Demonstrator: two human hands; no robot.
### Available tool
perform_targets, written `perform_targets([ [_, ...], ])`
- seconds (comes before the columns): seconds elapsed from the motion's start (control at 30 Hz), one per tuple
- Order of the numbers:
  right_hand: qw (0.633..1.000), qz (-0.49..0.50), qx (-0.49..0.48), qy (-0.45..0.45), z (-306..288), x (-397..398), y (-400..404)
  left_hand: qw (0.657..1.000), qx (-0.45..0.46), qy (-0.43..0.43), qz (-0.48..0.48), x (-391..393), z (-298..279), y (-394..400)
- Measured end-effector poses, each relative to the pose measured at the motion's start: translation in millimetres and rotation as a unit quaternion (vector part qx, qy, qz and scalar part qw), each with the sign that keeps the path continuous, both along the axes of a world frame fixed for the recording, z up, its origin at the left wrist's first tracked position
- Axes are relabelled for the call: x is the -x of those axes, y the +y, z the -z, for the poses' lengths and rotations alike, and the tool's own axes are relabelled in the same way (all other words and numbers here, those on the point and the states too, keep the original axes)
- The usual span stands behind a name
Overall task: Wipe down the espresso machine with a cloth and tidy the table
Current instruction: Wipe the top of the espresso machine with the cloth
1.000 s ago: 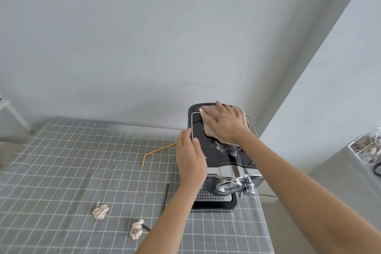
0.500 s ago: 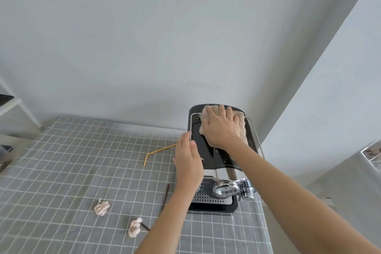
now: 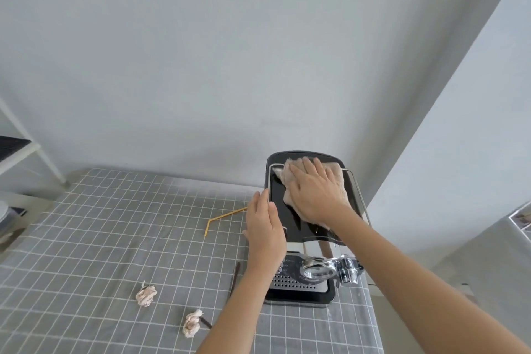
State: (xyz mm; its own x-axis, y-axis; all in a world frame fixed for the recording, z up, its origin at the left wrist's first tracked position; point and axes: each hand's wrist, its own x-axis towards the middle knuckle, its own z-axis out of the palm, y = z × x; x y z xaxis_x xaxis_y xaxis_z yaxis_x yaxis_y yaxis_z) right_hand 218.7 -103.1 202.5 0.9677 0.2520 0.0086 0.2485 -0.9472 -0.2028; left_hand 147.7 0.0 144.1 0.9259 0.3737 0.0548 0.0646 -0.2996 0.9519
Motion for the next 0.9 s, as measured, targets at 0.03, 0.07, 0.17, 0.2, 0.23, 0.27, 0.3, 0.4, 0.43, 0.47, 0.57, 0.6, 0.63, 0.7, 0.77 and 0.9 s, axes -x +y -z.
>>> perform_targets([
  [0.03, 1.0, -0.006, -0.003, -0.008, 2.4, 13.7, -3.6, 1.0, 0.001, -0.002, -0.001, -0.1, -0.6, -0.3],
  [0.07, 1.0, -0.009, 0.0, -0.011, 3.5, 24.7, -6.4, 1.0, 0.003, -0.004, -0.003, -0.6, -1.1, -0.5],
  [0.17, 1.0, 0.002, 0.019, -0.005, 1.9, 13.7, -2.9, 1.0, 0.004, -0.004, -0.005, -2.3, -1.4, 0.0],
  [0.2, 1.0, 0.012, 0.019, 0.001, 1.0, 2.6, 1.7, 1.0, 0.002, -0.002, -0.003, -3.1, -1.3, 0.7],
  [0.23, 1.0, 0.025, 0.013, 0.006, 0.2, -8.2, 5.7, 1.0, 0.002, 0.001, -0.002, -3.5, -1.0, 1.1],
  [0.27, 0.999, 0.035, 0.008, 0.01, -1.5, -16.1, 8.7, 1.0, 0.004, 0.002, 0.0, -3.5, -1.3, 0.8],
  [0.3, 0.999, 0.04, 0.006, 0.01, -1.7, -21.7, 10.5, 1.0, 0.004, 0.005, 0.0, -2.9, -2.0, 0.2],
  [0.4, 1.0, 0.028, 0.005, -0.002, 2.5, -8.6, 8.8, 1.0, 0.001, 0.008, -0.002, 2.2, -2.3, -0.5],
  [0.43, 1.0, 0.02, 0.005, -0.013, 6.3, -0.1, 6.5, 1.0, -0.001, 0.004, -0.001, 3.4, -2.0, 0.0],
  [0.47, 1.0, 0.015, 0.007, -0.018, 8.6, 8.0, 3.1, 1.0, -0.003, 0.002, 0.0, 3.6, -2.2, 0.2],
  [0.57, 1.0, 0.015, 0.01, -0.002, 5.4, -2.0, -1.4, 1.0, -0.009, 0.004, -0.001, 1.6, -4.9, -0.3],
  [0.6, 1.0, 0.022, 0.009, 0.006, 1.8, -12.6, 1.0, 1.0, -0.012, 0.004, -0.001, 0.6, -5.3, -0.5],
  [0.63, 0.999, 0.032, 0.003, 0.016, -2.2, -21.8, 4.2, 1.0, -0.012, 0.004, -0.002, 0.0, -4.5, -0.5],
  [0.7, 0.999, 0.04, -0.011, 0.023, -7.5, -29.2, 9.1, 1.0, -0.012, 0.001, -0.005, -0.3, -2.0, -0.2],
  [0.77, 0.999, 0.018, -0.022, 0.016, -3.7, -15.3, 4.8, 1.0, -0.009, 0.002, -0.008, 1.7, 0.6, 0.4],
  [0.9, 0.997, -0.045, -0.042, 0.037, 2.6, 12.7, -27.3, 1.0, -0.002, -0.008, -0.002, 0.8, -1.9, 0.5],
])
